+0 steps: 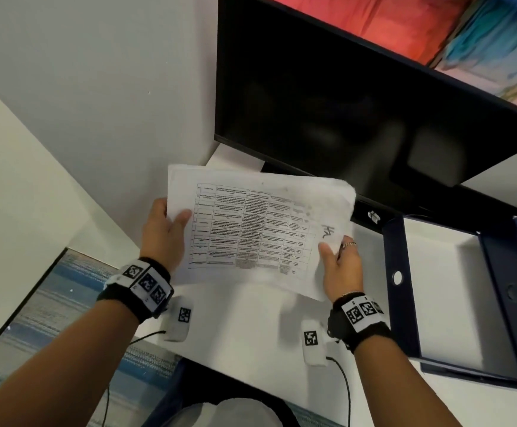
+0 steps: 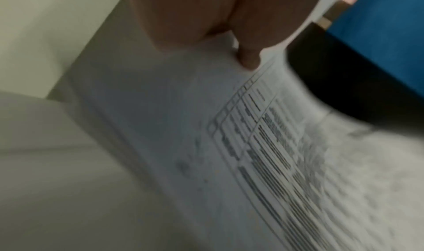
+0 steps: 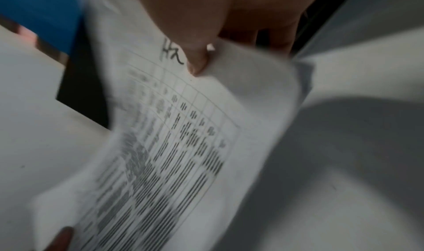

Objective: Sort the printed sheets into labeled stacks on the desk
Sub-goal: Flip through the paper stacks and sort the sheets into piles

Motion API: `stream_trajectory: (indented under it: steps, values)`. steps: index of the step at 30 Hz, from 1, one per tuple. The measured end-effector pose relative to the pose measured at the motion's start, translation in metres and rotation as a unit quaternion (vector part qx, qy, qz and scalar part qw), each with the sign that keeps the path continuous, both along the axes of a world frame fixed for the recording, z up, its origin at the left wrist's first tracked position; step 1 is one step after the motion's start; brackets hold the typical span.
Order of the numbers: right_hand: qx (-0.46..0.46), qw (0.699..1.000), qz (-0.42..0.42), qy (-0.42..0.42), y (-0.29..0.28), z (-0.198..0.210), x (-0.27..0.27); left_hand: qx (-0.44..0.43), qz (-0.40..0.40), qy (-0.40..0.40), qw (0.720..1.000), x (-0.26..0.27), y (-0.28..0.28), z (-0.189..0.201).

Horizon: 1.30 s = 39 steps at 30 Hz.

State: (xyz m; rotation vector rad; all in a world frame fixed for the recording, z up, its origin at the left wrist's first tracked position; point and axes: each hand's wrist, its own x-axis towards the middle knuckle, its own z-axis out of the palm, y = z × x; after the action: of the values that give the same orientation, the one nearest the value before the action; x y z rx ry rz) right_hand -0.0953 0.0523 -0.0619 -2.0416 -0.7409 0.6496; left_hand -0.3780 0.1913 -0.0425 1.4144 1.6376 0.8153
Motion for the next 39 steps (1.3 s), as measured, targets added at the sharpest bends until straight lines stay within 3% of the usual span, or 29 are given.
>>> stream_trajectory:
  steps: [3, 6, 9, 12, 15, 18, 24, 28, 33, 36, 39]
  values:
    - [-0.095, 0.994, 0.049, -0.005, 0.002, -0.007, 0.003, -0.075, -0.033, 0.067, 0.994, -0.003, 0.010, -0.022]
    - [-0.256, 0.960, 0.114, -0.026, -0.007, -0.030, -0.001, -0.166, -0.083, 0.145, 0.972, -0.008, 0.005, -0.054]
    - [-0.303, 0.946, 0.108, -0.026, -0.013, -0.044, -0.006, -0.184, -0.080, 0.138, 0.970, -0.004, -0.006, -0.064]
    - [-0.309, 0.946, 0.079, -0.061, -0.013, -0.049, -0.014, -0.198, -0.077, 0.108, 0.971, 0.000, -0.016, -0.065]
    - [-0.315, 0.946, 0.072, -0.039, -0.013, -0.050, -0.012, -0.213, -0.060, 0.088, 0.971, -0.004, -0.017, -0.066]
    - [-0.314, 0.947, 0.061, -0.036, -0.011, -0.051, -0.010, -0.233, -0.052, 0.109, 0.965, -0.007, -0.016, -0.067]
    - [-0.284, 0.959, 0.007, -0.018, -0.006, -0.039, 0.000, -0.191, -0.059, 0.115, 0.973, -0.011, -0.014, -0.062]
    - [-0.336, 0.938, 0.070, -0.054, -0.008, -0.040, 0.002, -0.205, -0.083, 0.109, 0.969, -0.014, -0.020, -0.067]
    - [-0.216, 0.971, 0.066, -0.079, 0.023, -0.041, 0.017, -0.189, -0.086, 0.092, 0.974, -0.017, -0.026, -0.068]
    - [-0.159, 0.986, 0.051, -0.018, 0.050, -0.037, 0.023, -0.179, -0.099, 0.094, 0.974, -0.020, -0.021, -0.069]
    - [-0.161, 0.985, 0.053, 0.016, 0.069, -0.045, 0.028, -0.182, -0.116, 0.100, 0.971, -0.022, -0.017, -0.067]
